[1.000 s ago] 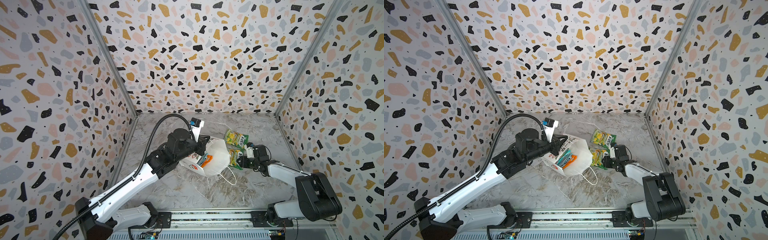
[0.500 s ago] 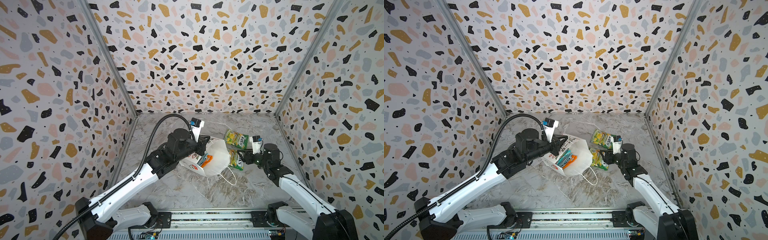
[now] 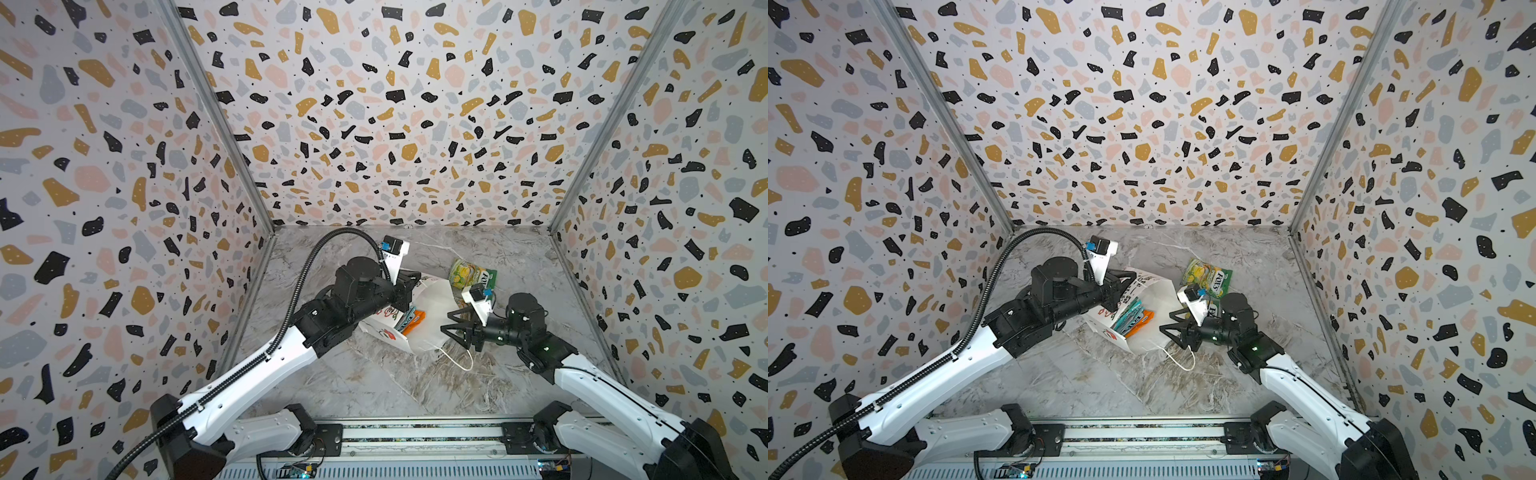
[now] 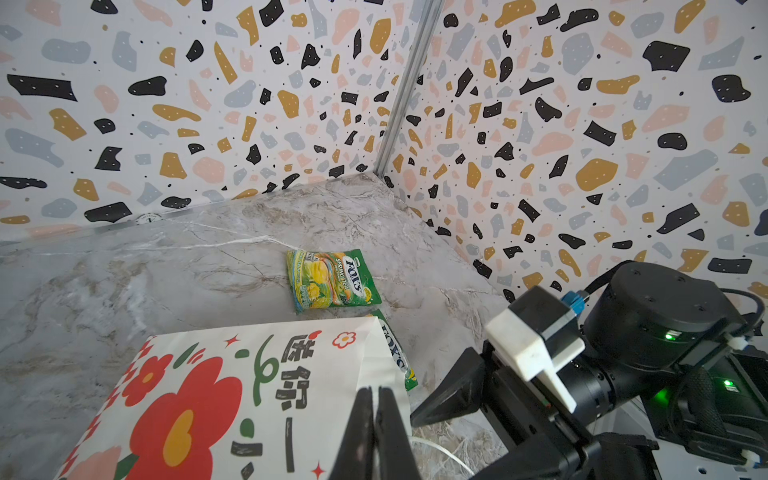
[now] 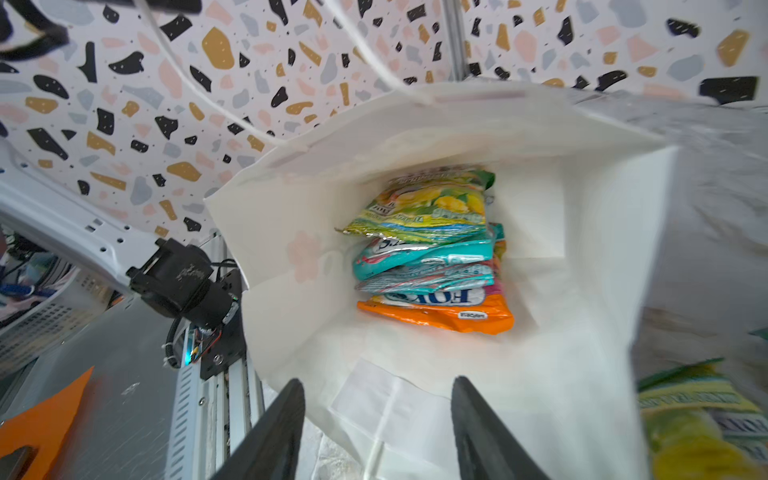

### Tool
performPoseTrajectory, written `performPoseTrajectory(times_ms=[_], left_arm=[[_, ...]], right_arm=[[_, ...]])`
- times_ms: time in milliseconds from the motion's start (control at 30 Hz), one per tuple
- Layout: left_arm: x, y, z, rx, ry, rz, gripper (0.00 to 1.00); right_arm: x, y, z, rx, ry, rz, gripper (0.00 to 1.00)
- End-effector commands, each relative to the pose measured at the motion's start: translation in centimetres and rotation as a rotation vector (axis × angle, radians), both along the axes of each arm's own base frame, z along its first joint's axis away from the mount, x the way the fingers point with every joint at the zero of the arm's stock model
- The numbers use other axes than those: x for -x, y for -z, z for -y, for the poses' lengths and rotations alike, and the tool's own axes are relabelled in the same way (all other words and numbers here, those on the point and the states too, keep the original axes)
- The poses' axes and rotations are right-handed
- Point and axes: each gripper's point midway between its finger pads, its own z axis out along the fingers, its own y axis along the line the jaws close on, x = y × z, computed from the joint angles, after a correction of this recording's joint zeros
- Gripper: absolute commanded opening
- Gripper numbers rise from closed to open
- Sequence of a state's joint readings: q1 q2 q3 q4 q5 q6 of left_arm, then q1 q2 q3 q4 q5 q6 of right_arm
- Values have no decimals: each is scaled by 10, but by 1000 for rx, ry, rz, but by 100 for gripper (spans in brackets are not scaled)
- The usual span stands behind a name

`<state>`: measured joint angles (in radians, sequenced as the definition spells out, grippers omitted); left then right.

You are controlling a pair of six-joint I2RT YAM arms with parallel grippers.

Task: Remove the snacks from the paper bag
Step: 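Move the open right gripper back toward the bag opening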

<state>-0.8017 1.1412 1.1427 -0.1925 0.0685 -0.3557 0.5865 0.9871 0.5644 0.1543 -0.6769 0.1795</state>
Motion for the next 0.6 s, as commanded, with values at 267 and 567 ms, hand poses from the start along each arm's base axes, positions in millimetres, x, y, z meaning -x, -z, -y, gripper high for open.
performPoseTrajectory(times_ms=[267, 567], left_arm=[[4, -18, 9, 65, 44, 47, 0], [9, -14, 10, 59, 72, 47, 0]], right_arm=[[-4, 46, -37, 207, -37, -52, 55], [-15, 83, -42, 312, 21, -139, 49]])
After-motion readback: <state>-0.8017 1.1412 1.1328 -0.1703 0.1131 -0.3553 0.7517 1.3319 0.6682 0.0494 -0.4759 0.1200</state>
